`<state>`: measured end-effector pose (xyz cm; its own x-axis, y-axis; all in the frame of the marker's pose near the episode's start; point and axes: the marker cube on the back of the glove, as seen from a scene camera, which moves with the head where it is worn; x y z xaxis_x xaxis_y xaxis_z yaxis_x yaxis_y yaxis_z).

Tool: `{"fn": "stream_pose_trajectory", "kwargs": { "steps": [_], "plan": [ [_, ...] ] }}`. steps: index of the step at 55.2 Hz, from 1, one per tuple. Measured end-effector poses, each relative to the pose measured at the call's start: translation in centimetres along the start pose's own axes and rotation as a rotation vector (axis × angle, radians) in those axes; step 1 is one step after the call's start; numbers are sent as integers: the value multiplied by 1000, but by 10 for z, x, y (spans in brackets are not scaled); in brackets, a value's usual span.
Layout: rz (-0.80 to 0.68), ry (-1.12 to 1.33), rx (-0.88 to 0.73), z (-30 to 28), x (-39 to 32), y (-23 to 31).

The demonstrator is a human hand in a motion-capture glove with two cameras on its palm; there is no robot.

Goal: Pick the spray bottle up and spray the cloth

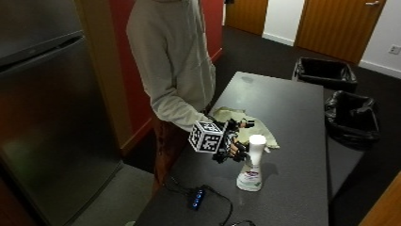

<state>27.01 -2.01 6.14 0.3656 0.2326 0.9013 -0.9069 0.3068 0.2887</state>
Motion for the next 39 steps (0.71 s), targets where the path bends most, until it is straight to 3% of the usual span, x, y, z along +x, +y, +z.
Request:
{"fn": "stream_pose_trajectory", "kwargs": {
  "steps": [17, 39],
  "plan": [
    [79, -130, 3, 38, 10, -30],
    [88, -115, 0, 61, 18, -53]
  ]
}}
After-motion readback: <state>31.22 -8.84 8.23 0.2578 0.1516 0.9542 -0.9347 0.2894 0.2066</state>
